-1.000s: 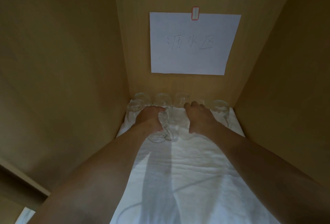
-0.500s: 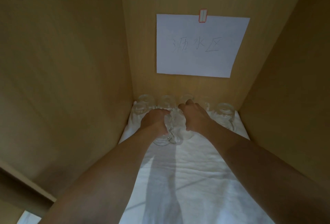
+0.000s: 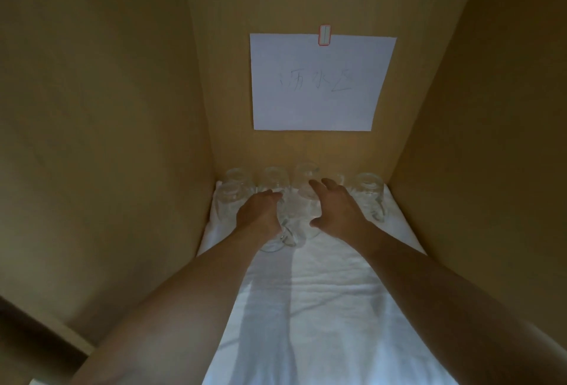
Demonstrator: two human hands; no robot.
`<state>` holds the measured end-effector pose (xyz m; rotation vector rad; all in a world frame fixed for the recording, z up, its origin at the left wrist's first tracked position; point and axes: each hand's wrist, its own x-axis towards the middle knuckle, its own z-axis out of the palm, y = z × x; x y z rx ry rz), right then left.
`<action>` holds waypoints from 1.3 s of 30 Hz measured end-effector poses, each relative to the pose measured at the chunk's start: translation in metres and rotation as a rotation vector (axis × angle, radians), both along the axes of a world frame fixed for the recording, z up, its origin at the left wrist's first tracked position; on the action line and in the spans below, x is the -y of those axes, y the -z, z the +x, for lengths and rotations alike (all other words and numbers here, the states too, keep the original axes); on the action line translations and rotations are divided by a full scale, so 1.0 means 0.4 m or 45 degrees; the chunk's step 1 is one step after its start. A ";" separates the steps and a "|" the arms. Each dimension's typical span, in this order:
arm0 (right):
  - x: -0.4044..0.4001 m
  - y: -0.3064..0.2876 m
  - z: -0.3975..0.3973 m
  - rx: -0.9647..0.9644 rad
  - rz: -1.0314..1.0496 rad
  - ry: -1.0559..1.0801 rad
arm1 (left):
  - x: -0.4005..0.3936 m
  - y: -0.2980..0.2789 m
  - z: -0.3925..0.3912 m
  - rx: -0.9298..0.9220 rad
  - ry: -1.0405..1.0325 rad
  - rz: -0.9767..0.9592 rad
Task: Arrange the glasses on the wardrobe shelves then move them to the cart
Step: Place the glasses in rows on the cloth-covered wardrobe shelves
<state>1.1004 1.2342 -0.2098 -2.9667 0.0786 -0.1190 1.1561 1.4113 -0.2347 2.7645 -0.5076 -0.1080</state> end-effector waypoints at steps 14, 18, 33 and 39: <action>0.018 -0.048 -0.156 0.090 0.078 0.046 | 0.011 -0.131 -0.123 0.240 0.029 -0.032; 0.031 -0.068 -0.227 0.111 0.053 0.011 | 0.017 -0.165 -0.216 0.321 0.000 -0.005; 0.002 -0.068 -0.487 0.095 -0.001 -0.216 | -0.051 -0.161 -0.593 0.325 -0.251 0.060; -0.120 -0.040 -0.565 0.086 0.011 -0.392 | -0.153 -0.142 -0.733 0.282 -0.380 0.072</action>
